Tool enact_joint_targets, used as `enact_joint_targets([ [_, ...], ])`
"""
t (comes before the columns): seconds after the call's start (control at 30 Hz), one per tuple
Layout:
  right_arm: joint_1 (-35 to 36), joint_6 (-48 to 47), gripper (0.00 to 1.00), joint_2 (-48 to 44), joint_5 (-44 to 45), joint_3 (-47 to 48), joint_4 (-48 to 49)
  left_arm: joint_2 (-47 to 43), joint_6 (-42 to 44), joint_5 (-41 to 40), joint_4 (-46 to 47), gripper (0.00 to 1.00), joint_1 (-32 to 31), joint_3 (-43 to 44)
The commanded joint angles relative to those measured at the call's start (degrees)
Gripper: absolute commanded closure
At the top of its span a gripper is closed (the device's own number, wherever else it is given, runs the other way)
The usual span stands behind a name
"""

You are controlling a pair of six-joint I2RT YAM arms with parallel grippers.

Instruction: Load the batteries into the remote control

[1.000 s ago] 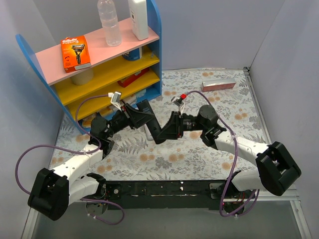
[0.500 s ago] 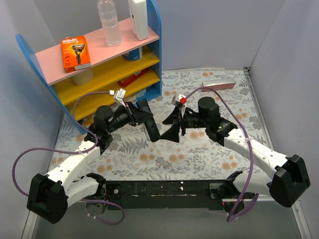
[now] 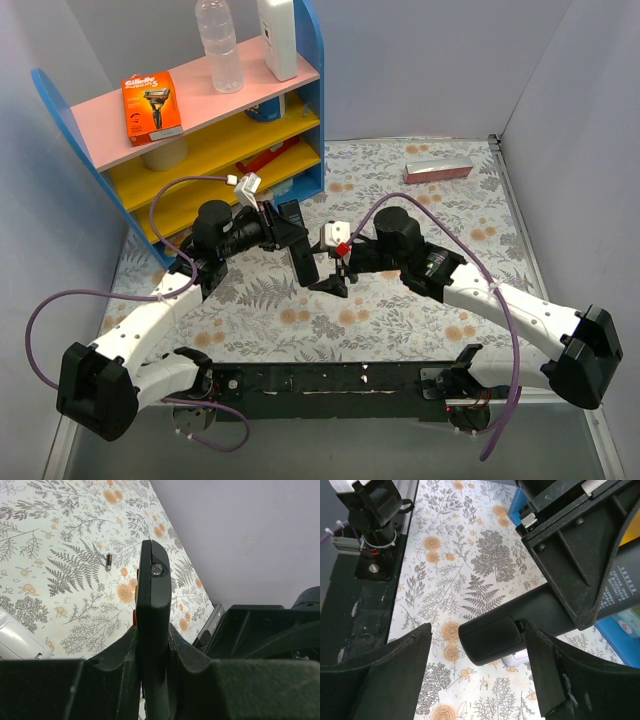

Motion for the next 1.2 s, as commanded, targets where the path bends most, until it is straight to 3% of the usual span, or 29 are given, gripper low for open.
enact_joint_targets([
  [0.0, 1.42, -5.12, 0.2, 1.24, 3.48, 3.45, -0.13, 0.16, 1.77, 0.96, -2.65, 1.0, -0.36, 3.68],
  [0.73, 3.89, -11.1, 0.28, 5.55, 5.59, 6.09, -9.53, 0.78, 0.81, 1.4, -2.74, 1.0, -0.98, 5.35],
  [0.93, 4.85, -14.44, 0.43, 9.06, 6.9, 7.5, -17.26, 0.95, -0.42, 0.52, -0.46, 1.0, -1.07, 4.56],
  [1.17, 5.03, -14.97, 0.6, 10.56, 8.31, 1.27, -16.31, 1.21, -1.13, -1.06, 3.23, 1.0, -0.98, 1.93],
])
